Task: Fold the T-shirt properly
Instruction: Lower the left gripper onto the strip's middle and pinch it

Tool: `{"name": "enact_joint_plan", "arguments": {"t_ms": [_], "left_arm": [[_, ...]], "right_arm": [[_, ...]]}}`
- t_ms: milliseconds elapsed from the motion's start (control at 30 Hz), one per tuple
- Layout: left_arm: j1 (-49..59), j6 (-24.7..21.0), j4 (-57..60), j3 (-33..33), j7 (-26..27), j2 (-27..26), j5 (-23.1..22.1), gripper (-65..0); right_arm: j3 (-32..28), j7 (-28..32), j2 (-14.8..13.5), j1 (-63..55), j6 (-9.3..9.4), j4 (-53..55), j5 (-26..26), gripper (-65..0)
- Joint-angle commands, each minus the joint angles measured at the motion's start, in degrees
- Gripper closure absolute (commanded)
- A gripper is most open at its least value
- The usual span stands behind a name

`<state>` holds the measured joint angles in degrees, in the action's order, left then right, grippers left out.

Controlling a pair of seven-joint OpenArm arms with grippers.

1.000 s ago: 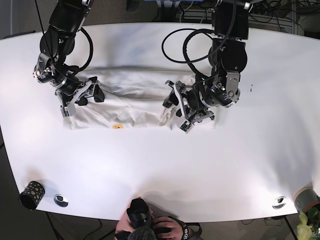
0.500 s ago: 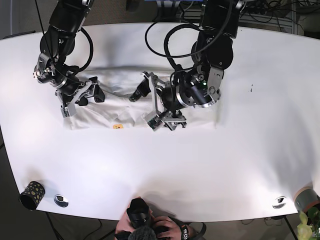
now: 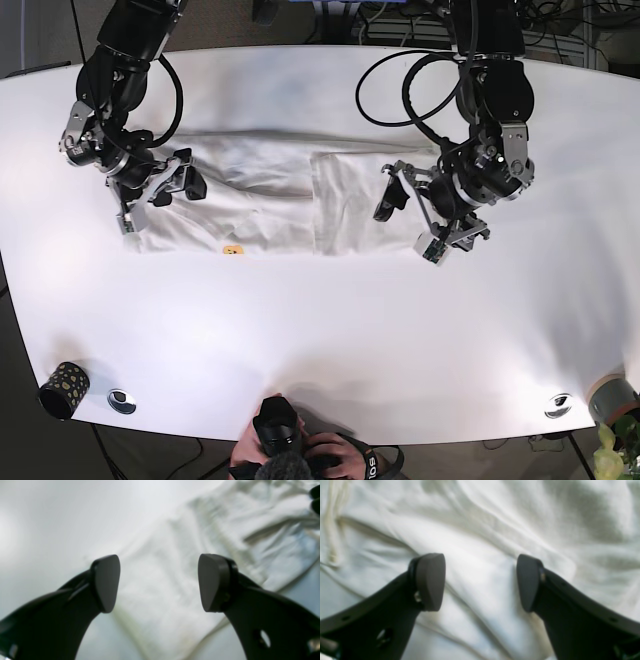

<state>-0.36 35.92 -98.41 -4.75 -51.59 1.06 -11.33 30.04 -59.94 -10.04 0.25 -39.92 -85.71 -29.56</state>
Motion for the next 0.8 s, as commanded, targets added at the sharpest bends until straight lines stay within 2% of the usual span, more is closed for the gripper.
{"name": "enact_joint_plan", "arguments": {"t_ms": [0,133,200,300,567,767], "left_arm": [[-0.1,3.9,-0.7,-1.3,1.1,-0.7,-1.0,-40.4],[0.5,4.1,1.7,-3.8,1.1,-0.8,-0.9,-23.5],[0.4,4.1,3.7,-5.0,1.1,-0.9,-0.9,-12.8],[0.1,4.1,5.9,-6.5,1.1,-0.9,-0.9,-3.9],[-0.1,4.1,10.2,-6.5,1.3,-1.2,-0.9,-2.9],[-0.8,4.1,11.5,-6.5,1.3,-1.2,-0.9,-2.9]], "right_arm": [[4.0,-0.9,-1.9,1.9,-0.08,-1.4,-4.1,-43.0],[10.2,-5.0,-2.8,3.9,-0.08,-1.3,-7.9,-43.0],[12.5,-6.5,-4.6,4.8,-0.08,-1.3,-9.3,-43.0],[14.0,-6.7,-6.5,5.2,-0.08,-1.2,-9.3,-43.0],[16.9,-6.7,-11.0,6.5,-0.08,10.1,-9.8,-43.0],[17.6,-6.7,-10.7,6.6,-0.08,13.6,-9.8,-43.0]]}}
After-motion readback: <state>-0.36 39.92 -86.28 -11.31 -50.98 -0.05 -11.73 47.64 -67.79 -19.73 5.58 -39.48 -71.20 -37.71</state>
